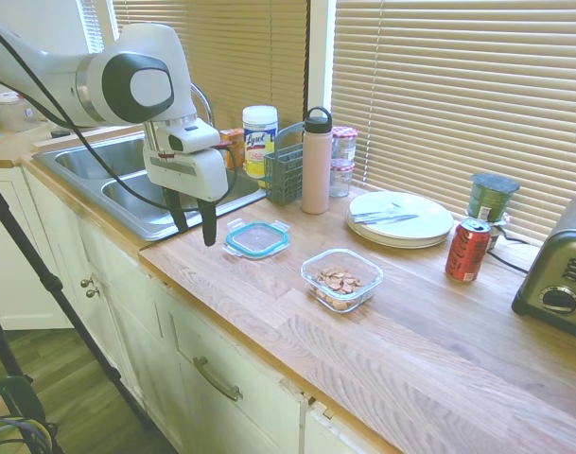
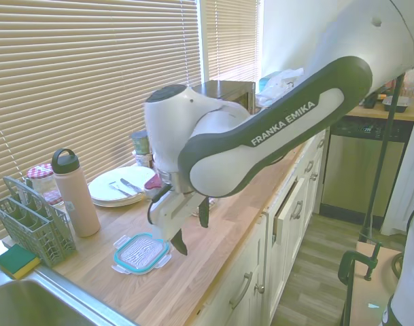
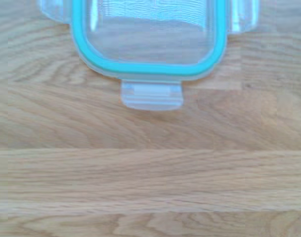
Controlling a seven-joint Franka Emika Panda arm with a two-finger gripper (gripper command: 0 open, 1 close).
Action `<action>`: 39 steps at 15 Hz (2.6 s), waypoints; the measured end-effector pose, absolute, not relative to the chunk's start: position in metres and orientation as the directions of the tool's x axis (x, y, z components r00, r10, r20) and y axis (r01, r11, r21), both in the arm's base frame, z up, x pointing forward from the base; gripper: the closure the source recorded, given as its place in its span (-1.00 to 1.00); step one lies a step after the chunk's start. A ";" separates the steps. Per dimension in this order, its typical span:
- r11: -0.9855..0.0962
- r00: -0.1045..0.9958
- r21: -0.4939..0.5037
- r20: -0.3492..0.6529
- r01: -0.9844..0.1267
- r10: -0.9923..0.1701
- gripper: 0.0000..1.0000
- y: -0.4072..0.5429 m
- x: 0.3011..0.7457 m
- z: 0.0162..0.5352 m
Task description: Cover the lid of the food container
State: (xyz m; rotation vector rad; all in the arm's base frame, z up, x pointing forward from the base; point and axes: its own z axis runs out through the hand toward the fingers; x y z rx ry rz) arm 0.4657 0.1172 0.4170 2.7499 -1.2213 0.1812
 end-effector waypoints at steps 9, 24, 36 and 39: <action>-0.661 0.682 0.174 0.250 -0.730 -0.687 -1.00 0.205 0.530 0.416; -0.664 0.708 0.246 0.283 -0.706 -0.647 -1.00 0.242 0.577 0.364; -0.647 0.701 0.271 0.284 -0.713 -0.654 -1.00 0.237 0.599 0.336; -0.644 0.700 0.273 0.287 -0.715 -0.654 -1.00 0.235 0.606 0.329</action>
